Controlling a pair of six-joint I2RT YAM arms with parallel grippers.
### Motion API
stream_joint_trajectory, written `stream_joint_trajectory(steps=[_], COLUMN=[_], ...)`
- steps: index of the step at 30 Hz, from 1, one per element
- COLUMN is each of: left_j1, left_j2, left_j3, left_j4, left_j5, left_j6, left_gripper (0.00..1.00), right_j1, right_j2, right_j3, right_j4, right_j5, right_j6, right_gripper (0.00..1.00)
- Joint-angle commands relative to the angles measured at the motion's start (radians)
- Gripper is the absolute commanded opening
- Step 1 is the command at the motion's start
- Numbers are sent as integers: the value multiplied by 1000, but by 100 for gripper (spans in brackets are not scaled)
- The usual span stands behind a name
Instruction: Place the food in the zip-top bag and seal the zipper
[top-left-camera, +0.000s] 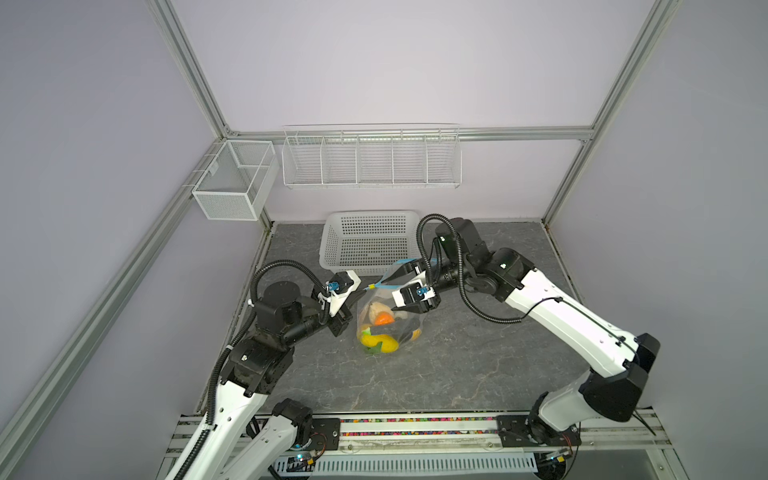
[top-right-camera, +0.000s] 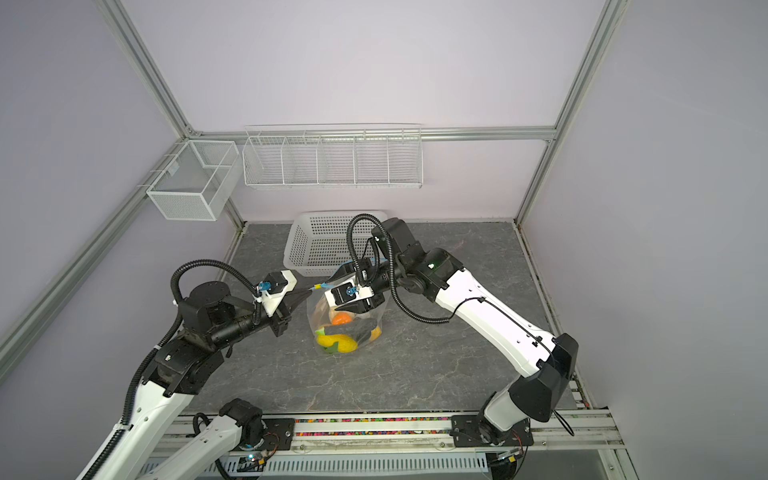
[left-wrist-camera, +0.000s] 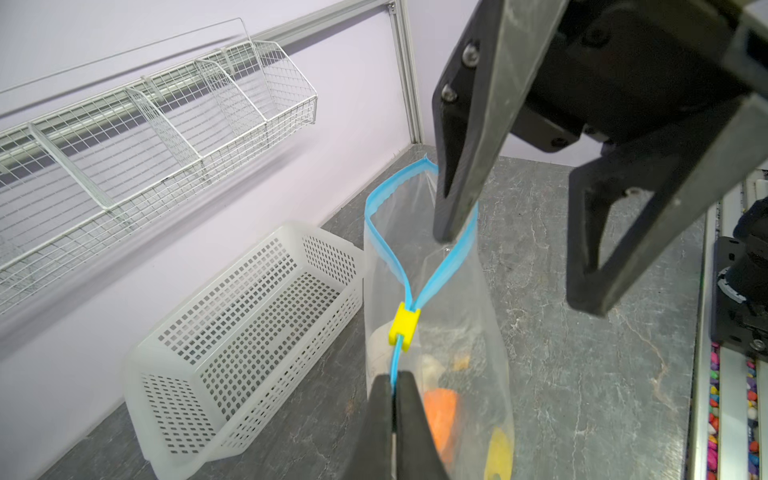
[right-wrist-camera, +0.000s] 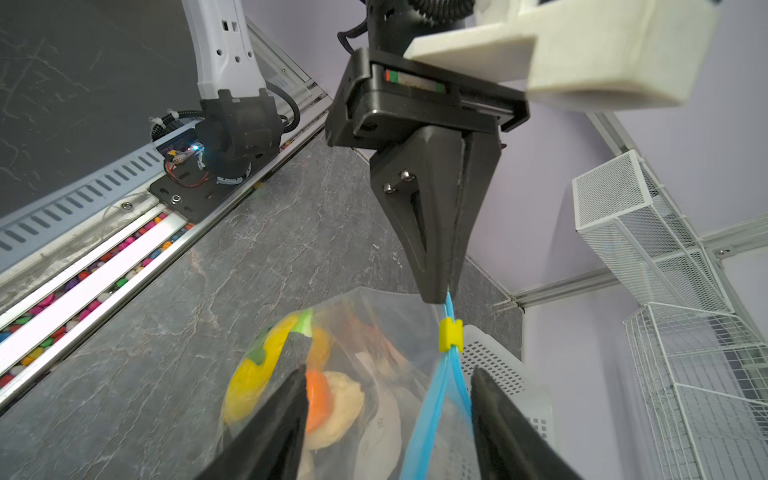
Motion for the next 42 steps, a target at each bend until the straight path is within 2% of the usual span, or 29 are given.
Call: stream_joint_trajectory(steps=[1, 10, 14, 24, 34, 42], left_j1=[-4, -4, -4, -4, -4, -4], left_j2=[-23, -57, -66, -83, -92, -90], left_j3=[-26, -60, -71, -84, -93, -103], left_j4=[45, 75, 93, 101, 114, 154], left_j5=[-18, -26, -25, -51, -76, -115], left_j6=[44, 50, 40, 36, 8, -61], left_gripper=[0, 0, 0, 0, 0, 0], right_j1=[16, 64, 71, 77, 76, 77], right_j2=[29, 151, 176, 186, 186, 181], right_j3=[37, 198, 211, 205, 205, 202], right_j4=[34, -22, -14, 14, 24, 32], right_j5=[36, 115, 121, 128, 135, 139], right_j6=[17, 180, 218, 228, 214, 214], right_gripper=[67, 63, 52, 27, 17, 14])
